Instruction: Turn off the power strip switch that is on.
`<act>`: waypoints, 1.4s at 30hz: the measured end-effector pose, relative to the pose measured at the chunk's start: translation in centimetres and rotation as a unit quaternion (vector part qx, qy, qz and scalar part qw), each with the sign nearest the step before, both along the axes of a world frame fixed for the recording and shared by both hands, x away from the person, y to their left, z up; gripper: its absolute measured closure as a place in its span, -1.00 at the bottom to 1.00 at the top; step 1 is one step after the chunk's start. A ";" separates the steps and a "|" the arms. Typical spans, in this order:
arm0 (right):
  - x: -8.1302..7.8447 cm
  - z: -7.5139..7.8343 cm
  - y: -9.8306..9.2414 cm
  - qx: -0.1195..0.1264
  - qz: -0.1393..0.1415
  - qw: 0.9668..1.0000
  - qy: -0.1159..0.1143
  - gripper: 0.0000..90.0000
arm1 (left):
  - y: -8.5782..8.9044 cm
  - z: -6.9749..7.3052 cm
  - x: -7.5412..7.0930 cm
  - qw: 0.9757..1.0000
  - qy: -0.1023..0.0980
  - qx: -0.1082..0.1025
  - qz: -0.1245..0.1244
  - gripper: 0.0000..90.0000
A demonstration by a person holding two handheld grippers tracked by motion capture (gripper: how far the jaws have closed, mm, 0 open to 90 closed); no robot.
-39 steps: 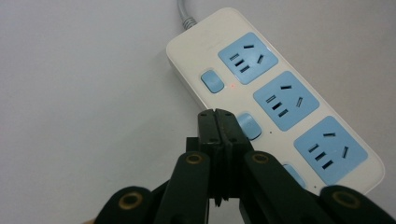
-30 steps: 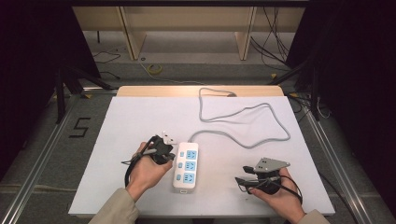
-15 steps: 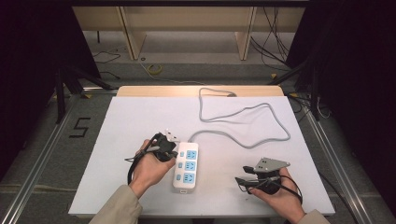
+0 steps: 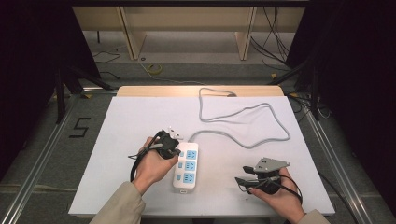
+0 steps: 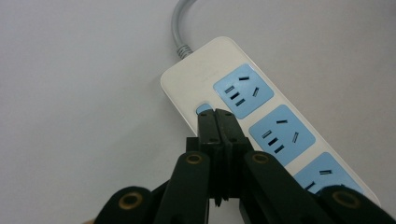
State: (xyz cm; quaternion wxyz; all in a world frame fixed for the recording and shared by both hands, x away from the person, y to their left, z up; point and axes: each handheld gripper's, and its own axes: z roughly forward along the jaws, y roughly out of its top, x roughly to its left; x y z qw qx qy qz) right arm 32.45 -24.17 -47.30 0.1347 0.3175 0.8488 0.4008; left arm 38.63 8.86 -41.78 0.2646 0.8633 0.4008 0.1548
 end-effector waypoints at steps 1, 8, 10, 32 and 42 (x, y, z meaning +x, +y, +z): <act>0.0 0.0 0.0 0.001 -0.001 1.000 0.000 0.04 | 0.0 0.0 0.0 1.000 0.000 0.000 0.000 0.99; 0.0 0.0 0.0 0.000 -0.001 1.000 0.000 0.04 | -0.3 0.1 0.3 1.000 0.000 0.000 -0.002 0.99; 0.0 0.0 0.0 0.000 -0.001 1.000 -0.001 0.04 | -0.3 0.2 0.4 1.000 -0.002 0.001 -0.001 0.99; 0.0 0.0 -0.1 0.000 -0.001 1.000 -0.001 0.04 | -0.9 0.3 1.2 1.000 0.001 -0.005 0.000 0.99; 0.0 0.0 -0.1 0.001 -0.002 1.000 -0.001 0.04 | -1.2 0.3 1.6 1.000 0.002 -0.001 0.001 0.99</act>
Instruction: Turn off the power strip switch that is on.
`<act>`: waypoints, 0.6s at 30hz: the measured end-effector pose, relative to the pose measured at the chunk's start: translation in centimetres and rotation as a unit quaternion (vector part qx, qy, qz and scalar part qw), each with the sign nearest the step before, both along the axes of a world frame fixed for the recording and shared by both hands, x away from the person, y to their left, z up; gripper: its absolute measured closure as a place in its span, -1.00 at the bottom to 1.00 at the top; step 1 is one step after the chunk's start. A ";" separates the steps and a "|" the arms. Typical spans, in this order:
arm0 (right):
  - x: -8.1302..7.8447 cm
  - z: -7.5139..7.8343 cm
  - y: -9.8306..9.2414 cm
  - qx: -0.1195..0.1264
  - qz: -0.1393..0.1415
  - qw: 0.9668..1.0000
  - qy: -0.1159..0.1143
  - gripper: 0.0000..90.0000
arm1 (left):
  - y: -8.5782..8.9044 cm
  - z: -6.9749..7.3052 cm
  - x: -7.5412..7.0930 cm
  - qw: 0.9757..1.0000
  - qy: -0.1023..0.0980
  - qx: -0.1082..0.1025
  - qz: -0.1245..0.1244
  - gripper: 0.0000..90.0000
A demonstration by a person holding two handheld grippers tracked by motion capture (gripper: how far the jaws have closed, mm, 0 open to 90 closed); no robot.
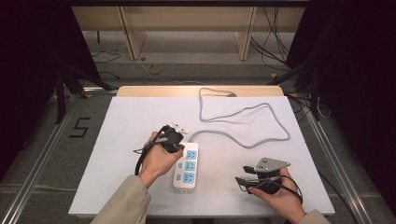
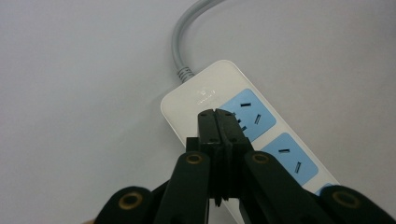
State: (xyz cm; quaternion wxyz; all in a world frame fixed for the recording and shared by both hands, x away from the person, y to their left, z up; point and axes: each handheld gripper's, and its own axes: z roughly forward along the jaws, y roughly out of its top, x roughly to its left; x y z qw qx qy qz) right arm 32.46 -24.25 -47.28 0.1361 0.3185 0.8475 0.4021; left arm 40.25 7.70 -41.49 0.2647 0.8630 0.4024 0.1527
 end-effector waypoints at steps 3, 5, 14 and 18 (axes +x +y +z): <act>0.0 0.0 0.0 -0.001 0.001 1.000 0.000 0.04 | -0.1 0.0 0.1 1.000 0.000 -0.003 0.001 0.99; 0.0 0.0 0.0 -0.001 0.001 1.000 0.000 0.04 | -0.1 0.0 0.2 1.000 0.001 -0.003 0.001 0.99; 0.0 0.0 0.0 -0.001 0.001 1.000 -0.001 0.04 | -0.3 -0.1 0.6 1.000 0.003 -0.001 0.002 0.99; 0.0 0.0 0.0 0.000 0.001 1.000 0.000 0.04 | -0.4 -0.3 0.7 1.000 0.003 0.002 0.007 0.99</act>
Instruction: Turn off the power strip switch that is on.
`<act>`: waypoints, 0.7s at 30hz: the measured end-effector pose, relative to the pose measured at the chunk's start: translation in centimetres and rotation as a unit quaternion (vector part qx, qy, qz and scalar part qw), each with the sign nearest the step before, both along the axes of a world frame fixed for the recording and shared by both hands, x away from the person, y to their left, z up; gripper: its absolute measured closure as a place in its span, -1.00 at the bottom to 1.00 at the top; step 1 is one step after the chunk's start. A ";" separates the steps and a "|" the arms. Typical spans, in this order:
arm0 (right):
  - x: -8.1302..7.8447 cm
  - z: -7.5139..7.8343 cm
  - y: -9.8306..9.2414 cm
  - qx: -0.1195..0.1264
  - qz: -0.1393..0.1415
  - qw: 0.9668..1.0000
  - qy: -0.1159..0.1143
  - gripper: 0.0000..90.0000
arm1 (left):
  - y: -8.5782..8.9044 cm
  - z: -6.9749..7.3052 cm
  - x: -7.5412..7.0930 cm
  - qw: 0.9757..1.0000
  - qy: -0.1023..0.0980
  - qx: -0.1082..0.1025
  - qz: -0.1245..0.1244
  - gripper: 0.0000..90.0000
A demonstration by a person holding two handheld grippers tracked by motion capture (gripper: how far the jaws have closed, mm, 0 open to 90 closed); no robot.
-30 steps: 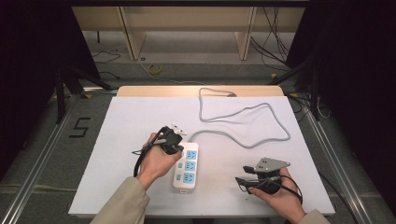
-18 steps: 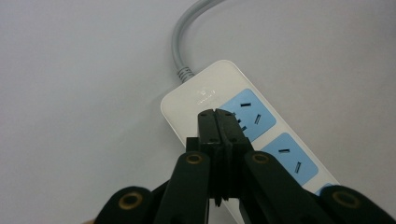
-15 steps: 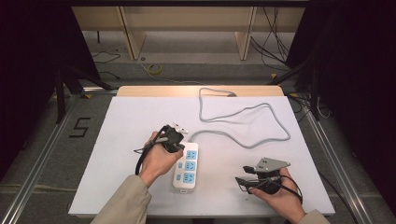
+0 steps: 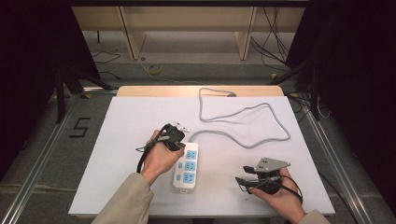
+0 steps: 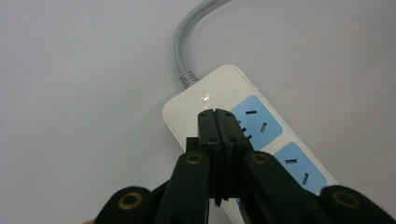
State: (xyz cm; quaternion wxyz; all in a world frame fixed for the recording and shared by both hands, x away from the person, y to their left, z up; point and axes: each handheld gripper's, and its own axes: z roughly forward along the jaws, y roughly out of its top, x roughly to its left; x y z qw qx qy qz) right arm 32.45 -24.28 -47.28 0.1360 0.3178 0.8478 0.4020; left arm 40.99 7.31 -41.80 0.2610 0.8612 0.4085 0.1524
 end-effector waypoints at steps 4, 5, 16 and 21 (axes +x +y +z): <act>0.0 0.0 0.0 0.000 0.001 1.000 0.000 0.04 | 0.0 -0.2 0.2 1.000 0.001 0.004 0.000 0.99; 0.0 0.0 0.0 0.000 0.000 1.000 0.000 0.04 | -0.1 -0.2 0.2 1.000 0.002 0.004 0.001 0.99; 0.0 0.0 0.0 0.001 -0.001 1.000 0.000 0.04 | -0.3 -0.9 0.5 1.000 0.007 0.017 0.001 0.99; 0.0 0.0 0.0 0.001 0.000 1.000 0.000 0.04 | -0.3 -1.3 0.7 1.000 0.012 0.022 0.001 0.99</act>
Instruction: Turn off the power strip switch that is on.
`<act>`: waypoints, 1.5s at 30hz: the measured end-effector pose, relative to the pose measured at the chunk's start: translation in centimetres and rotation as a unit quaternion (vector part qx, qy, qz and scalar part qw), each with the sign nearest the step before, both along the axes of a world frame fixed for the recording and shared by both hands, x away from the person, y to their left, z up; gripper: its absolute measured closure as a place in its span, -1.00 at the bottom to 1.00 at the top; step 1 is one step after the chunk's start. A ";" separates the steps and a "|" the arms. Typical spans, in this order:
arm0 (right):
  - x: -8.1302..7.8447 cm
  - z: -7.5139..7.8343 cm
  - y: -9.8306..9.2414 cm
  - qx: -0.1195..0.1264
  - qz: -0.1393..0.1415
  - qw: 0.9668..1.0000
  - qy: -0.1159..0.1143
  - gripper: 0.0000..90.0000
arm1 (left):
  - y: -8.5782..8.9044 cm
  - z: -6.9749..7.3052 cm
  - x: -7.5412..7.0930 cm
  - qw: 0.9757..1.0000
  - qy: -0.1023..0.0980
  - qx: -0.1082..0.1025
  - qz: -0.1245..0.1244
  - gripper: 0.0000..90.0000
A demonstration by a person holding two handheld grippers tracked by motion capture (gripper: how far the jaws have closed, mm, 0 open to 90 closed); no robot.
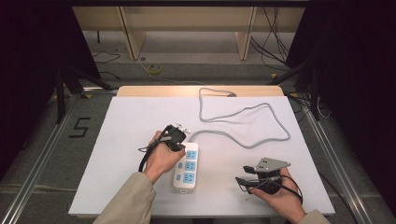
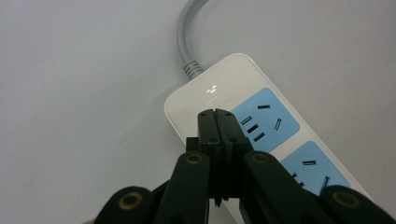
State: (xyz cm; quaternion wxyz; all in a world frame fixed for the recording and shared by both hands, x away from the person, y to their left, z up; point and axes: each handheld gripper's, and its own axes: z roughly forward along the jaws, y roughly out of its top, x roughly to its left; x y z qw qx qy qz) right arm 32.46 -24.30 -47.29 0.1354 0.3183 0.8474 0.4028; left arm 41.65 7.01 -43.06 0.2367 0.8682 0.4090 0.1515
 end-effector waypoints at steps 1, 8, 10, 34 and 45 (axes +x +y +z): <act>0.0 0.0 0.0 0.000 0.000 1.000 0.000 0.04 | 0.0 0.0 0.0 1.000 0.001 0.001 0.000 0.99; 0.0 0.0 0.0 -0.001 0.001 1.000 0.000 0.04 | 0.0 -0.5 0.2 1.000 0.006 0.001 0.001 0.99; 0.0 0.0 0.0 0.000 0.000 1.000 0.000 0.04 | 0.0 -0.7 0.3 1.000 0.009 0.002 0.002 0.99; 0.0 0.0 0.0 -0.001 0.002 1.000 0.000 0.04 | -0.6 -1.1 0.2 1.000 0.014 0.019 0.011 0.99; 0.0 0.0 0.0 -0.001 0.003 1.000 0.000 0.04 | -0.7 -1.0 0.3 0.999 0.022 0.021 0.017 0.99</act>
